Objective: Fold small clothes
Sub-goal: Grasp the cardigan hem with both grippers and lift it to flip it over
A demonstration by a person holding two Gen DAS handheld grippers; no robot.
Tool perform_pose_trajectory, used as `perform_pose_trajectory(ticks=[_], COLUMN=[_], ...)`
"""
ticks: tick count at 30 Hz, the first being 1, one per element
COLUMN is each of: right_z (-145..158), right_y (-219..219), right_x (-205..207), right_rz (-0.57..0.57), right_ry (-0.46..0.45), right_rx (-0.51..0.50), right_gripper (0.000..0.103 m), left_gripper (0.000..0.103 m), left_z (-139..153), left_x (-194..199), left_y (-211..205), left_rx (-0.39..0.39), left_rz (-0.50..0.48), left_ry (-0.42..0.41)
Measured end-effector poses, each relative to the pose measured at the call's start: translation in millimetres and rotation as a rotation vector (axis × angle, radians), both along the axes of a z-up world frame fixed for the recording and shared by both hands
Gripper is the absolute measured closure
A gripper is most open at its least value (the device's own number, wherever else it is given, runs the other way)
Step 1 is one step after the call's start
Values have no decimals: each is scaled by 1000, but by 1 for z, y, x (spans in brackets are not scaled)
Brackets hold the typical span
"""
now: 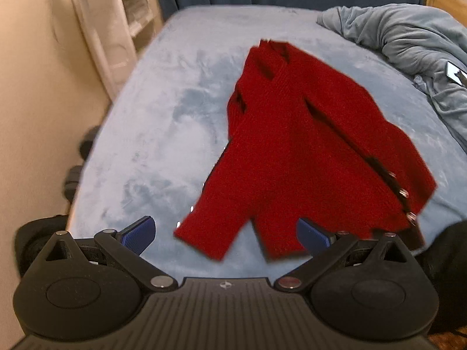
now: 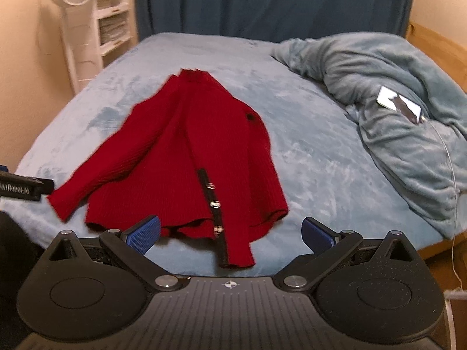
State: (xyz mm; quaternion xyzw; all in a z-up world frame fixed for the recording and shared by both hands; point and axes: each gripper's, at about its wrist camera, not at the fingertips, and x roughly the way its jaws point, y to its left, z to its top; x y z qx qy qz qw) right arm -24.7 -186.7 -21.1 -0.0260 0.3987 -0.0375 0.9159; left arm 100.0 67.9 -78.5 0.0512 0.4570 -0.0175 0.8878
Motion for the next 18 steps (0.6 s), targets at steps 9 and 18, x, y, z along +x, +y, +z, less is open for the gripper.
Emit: perform_pose_trajectory(ticks=[9,18], right_z=[-36,-45], right_y=[-17,-32], right_x=[74,162], right_rz=[-63,-27], right_ry=[99,77], right_rx=[-43,-126], right_gripper=[3,4], left_gripper=[10,88], left_z=[-93,4], left_x=[176,257], left_y=[11,128], left_rx=[-214,-102], left_rz=[-82,242], left_ry=[320,47])
